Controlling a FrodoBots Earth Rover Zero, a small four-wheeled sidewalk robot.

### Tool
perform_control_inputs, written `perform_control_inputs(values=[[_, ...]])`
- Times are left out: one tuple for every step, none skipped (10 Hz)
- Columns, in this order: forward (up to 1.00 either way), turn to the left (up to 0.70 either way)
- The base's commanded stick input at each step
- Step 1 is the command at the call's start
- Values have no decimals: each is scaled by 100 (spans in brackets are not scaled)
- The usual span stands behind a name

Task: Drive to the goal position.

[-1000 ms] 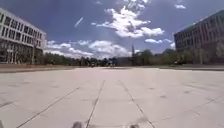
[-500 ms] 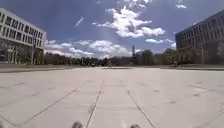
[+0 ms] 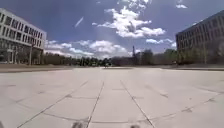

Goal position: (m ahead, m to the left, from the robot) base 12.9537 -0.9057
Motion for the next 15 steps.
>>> perform_control_inputs(values=[[70, 0], [70, 0], [70, 0], [70, 0], [70, 0], [70, 0], [70, 0], [70, 0], [70, 0], [70, 0], [70, 0], [70, 0], [70, 0], [70, 0], [70, 0]])
